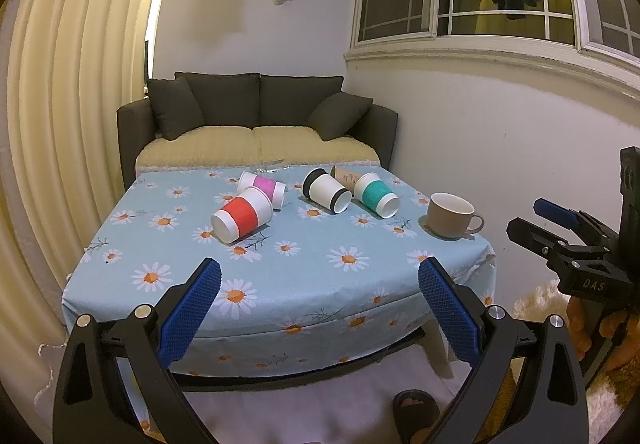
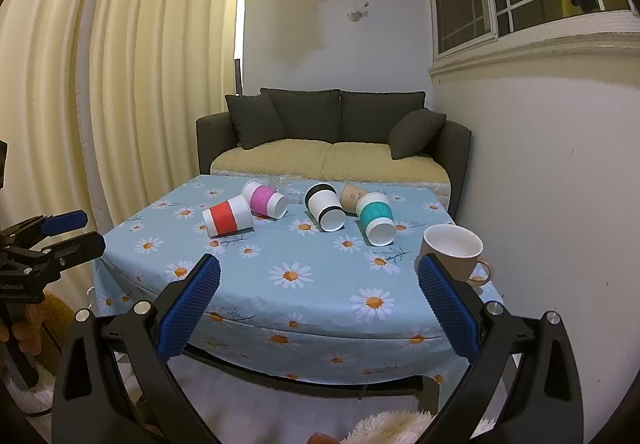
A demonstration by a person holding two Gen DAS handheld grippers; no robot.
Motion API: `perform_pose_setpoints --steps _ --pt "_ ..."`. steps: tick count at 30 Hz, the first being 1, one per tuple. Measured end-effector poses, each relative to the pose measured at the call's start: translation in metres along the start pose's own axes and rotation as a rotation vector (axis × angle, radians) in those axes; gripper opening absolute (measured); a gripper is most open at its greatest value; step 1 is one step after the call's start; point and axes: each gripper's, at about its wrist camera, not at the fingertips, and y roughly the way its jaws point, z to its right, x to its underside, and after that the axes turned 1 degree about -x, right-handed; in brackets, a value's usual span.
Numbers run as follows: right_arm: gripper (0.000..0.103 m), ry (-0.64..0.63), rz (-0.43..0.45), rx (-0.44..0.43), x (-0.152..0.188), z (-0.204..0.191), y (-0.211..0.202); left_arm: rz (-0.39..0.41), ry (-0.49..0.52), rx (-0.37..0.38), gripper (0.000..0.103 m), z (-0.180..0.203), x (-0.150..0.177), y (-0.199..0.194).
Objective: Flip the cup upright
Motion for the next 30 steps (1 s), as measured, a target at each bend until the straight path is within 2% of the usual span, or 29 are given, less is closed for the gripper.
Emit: perform_pose_setpoints --steps 7,11,15,19,21,26,30 --pt "0.098 0.011 -0.019 -0.004 -0.006 0.004 0.005 -0.027 -0.012 -0.007 0.097 -0.004 -0.003 0.004" --pt "0.098 0.029 -0.055 -0.025 -0.013 0.009 0.015 -0.071 -0.021 0.012 0.097 -0.007 -0.009 0.012" --pt "0.098 -0.020 -0.070 -0.038 -0.029 0.009 0.032 -0.125 -0.048 0.055 0.097 -0.013 -0.020 0.026" --pt "0.098 -0.061 -0.087 -0.063 -0.048 0.012 0.052 -0.157 -0.052 0.086 0.096 -0.017 -0.041 0.046" --pt "0.098 -0.074 -0.114 -0.082 -0.057 0.015 0.068 -0.145 -0.068 0.115 0.096 -0.020 -0.056 0.052" --pt "0.098 -0.055 -0.219 -0.152 -0.075 0.030 0.114 -0.139 -0.048 0.162 0.096 -0.022 -0.092 0.077" --pt "0.098 -0.112 -0.293 -0.216 -0.096 0.042 0.153 -0.158 -0.025 0.179 0.096 -0.026 -0.114 0.104"
